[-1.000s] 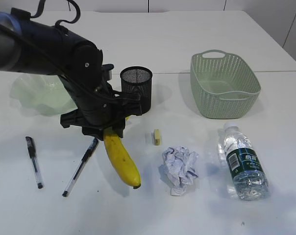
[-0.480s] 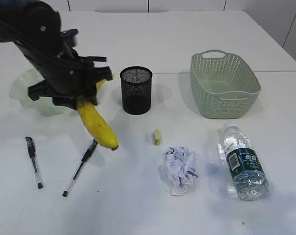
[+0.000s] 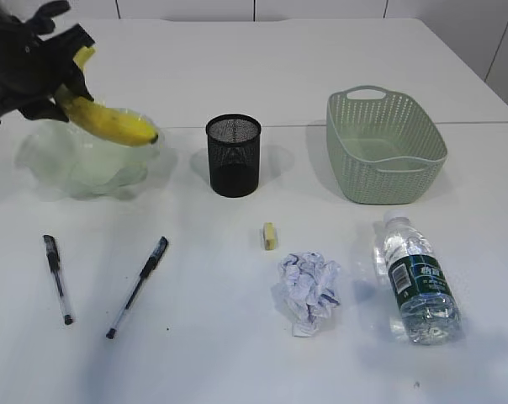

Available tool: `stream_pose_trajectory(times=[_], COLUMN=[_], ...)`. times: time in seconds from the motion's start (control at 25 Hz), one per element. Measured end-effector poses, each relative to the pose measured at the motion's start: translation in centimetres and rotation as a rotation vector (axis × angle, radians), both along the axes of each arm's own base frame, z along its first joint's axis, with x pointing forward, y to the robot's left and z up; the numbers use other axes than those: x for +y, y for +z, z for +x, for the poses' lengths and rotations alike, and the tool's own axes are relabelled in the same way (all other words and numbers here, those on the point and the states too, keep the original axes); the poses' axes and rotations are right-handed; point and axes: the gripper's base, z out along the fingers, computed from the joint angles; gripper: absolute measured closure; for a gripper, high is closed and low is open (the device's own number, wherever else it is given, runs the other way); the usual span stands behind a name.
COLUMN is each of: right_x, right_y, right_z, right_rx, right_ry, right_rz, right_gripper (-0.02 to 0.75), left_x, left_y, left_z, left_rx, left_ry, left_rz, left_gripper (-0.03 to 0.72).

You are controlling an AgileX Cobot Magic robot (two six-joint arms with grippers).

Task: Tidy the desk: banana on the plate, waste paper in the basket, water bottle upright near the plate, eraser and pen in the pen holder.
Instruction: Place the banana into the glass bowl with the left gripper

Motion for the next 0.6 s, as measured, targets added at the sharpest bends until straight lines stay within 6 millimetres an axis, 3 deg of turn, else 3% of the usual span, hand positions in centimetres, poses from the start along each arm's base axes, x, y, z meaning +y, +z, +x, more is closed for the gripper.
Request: stream_pose_trajectory(times=[0.16,0.24,0.44,0.6], right_x=[0.0,0.0,0.0,0.0], right_y=[-0.1,-0.2,-0.2,-0.2], right_z=[0.2,0.3,0.4,0.4], right_rx=[0.009,0.015,0.019,0.019], right_ry=[0.000,0.000,0.000,0.000], right_rz=[0.000,0.002,0.002,0.002], right_gripper=[0.296,0.296,0.296,0.296], left_x=[1.2,1.4,1.2,1.0], left_y=[2.0,2.1,1.8,0.4], left_z=[1.9,3.2,5.9,7.6], left_rx=[-0.084,-0.099,-0.126,-0.117], left_ry=[0.049,0.059,0.062,0.063], left_rz=[-0.041,-0.047,-0.054,-0.057], left_gripper=[0.414,0.418,0.419,0.420])
